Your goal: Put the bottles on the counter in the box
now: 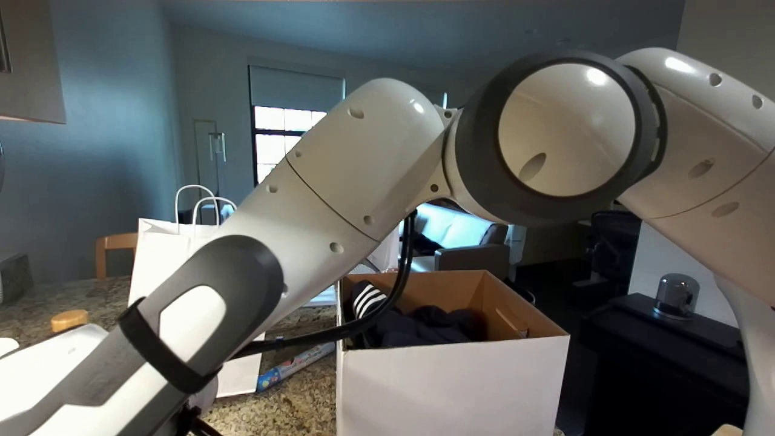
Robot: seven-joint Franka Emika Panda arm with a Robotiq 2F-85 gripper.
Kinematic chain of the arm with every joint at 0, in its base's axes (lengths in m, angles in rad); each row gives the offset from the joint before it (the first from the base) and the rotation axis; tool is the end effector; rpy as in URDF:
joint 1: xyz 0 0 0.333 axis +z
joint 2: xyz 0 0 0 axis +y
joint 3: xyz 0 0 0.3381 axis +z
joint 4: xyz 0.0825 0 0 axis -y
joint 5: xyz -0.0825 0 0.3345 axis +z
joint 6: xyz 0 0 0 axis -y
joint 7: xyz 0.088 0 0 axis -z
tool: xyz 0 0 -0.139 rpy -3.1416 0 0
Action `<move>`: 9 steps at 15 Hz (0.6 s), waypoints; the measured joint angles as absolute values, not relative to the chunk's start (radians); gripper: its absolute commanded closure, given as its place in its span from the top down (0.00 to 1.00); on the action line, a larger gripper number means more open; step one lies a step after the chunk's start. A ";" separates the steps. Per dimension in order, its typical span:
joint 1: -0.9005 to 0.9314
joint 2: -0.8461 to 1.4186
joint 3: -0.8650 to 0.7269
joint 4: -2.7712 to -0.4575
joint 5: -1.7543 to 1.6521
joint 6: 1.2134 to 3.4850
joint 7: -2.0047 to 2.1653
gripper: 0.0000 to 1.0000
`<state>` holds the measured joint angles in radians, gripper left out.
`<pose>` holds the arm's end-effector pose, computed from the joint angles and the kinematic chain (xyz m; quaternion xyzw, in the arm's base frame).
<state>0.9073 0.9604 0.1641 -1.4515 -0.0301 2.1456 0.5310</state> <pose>0.3315 0.5697 0.1135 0.9584 0.2489 -0.1309 0.0496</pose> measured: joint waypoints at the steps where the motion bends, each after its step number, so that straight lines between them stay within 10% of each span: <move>1: 0.922 0.943 0.149 -1.471 -0.031 2.160 0.568 0.34; 9: 1.023 0.643 0.034 -1.645 -0.096 2.070 0.862 0.34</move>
